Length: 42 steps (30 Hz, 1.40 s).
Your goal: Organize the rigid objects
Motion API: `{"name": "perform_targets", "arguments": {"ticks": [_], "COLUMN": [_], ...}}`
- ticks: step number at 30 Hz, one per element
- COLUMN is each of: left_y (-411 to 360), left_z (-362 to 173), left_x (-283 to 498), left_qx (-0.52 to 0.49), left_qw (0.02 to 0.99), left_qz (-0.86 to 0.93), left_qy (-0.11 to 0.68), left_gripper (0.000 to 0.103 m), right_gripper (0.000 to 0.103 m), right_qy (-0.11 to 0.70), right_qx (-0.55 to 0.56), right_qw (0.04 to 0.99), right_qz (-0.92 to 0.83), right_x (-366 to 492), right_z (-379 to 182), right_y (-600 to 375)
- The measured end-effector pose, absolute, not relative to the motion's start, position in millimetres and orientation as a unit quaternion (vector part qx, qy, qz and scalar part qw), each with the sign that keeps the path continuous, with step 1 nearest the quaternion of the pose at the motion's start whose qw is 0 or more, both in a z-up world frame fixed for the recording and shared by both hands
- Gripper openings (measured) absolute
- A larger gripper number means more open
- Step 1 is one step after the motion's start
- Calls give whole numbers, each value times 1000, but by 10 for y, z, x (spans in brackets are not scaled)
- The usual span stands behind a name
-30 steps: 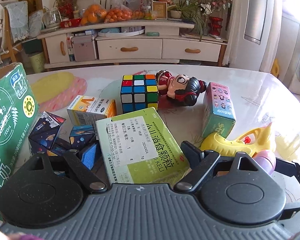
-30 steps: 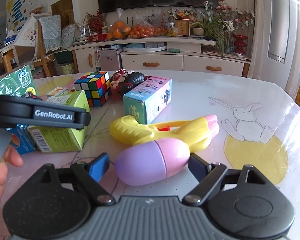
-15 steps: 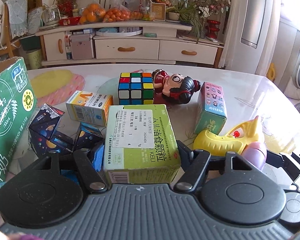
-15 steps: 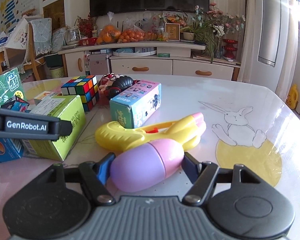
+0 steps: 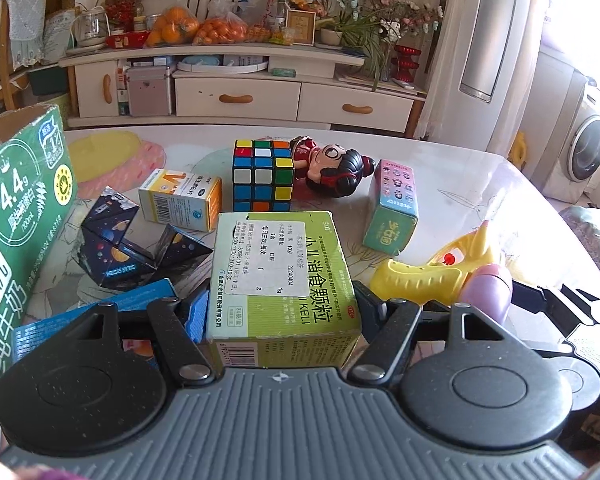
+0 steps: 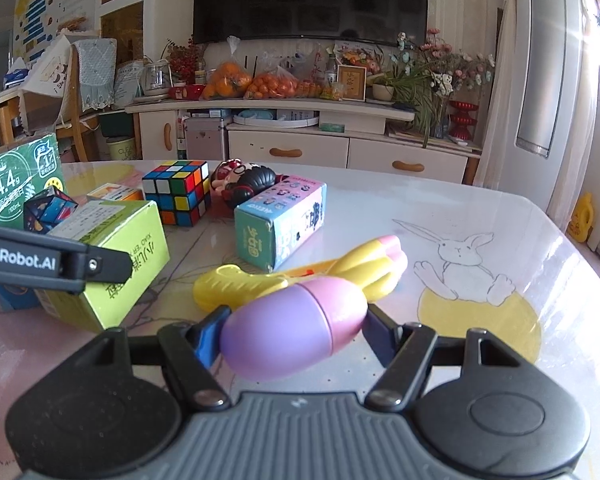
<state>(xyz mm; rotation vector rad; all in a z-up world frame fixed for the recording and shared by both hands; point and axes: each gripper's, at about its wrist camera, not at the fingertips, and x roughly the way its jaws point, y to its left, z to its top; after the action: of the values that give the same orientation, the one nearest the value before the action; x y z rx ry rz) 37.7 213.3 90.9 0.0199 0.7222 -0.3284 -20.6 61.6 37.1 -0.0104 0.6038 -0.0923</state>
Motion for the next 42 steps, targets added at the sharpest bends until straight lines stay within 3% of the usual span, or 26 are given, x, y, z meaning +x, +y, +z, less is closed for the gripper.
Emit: {"name": "perform_targets", "arguments": {"ticks": [13, 14, 15, 17, 18, 19, 25, 28, 30, 31, 38, 42], "left_y": [2288, 2321, 2342, 2374, 2383, 2391, 2495, 2563, 2595, 2608, 2655, 2695], "left_z": [1104, 1121, 1136, 1151, 1158, 1168, 1210, 1225, 1233, 1241, 1271, 1277], "left_x": [226, 212, 203, 176, 165, 152, 92, 72, 62, 58, 60, 79], "left_qx": [-5, -7, -9, -12, -12, -11, -17, -22, -25, -26, -29, -38], "left_qw": [927, 927, 927, 927, 927, 928, 928, 927, 927, 927, 926, 925], "left_qz": [-174, -176, -177, -179, -180, -180, -181, -181, -179, -179, -179, -176], "left_qy": [333, 332, 332, 330, 329, 327, 324, 328, 329, 329, 332, 334], "left_gripper": [87, 87, 87, 87, 87, 87, 87, 87, 86, 86, 86, 86], "right_gripper": [69, 63, 47, 30, 5, 0, 1, 19, 38, 41, 45, 47], "right_qy": [277, 277, 277, 282, 291, 303, 304, 299, 296, 296, 310, 298], "right_qx": [-32, -32, -33, -32, -34, -33, -7, 25, 47, 59, 176, 174], "right_qw": [958, 958, 958, 956, 953, 950, 950, 952, 952, 952, 934, 938], "right_qz": [-65, -67, -70, -75, -72, -67, -68, -59, -57, -55, -32, -29], "right_x": [-334, -342, -348, -349, -335, -313, -295, -291, -282, -274, -209, -204], "right_z": [433, 441, 446, 440, 424, 392, 356, 381, 392, 396, 364, 428], "right_y": [748, 753, 759, 771, 779, 780, 797, 763, 747, 738, 698, 829]}}
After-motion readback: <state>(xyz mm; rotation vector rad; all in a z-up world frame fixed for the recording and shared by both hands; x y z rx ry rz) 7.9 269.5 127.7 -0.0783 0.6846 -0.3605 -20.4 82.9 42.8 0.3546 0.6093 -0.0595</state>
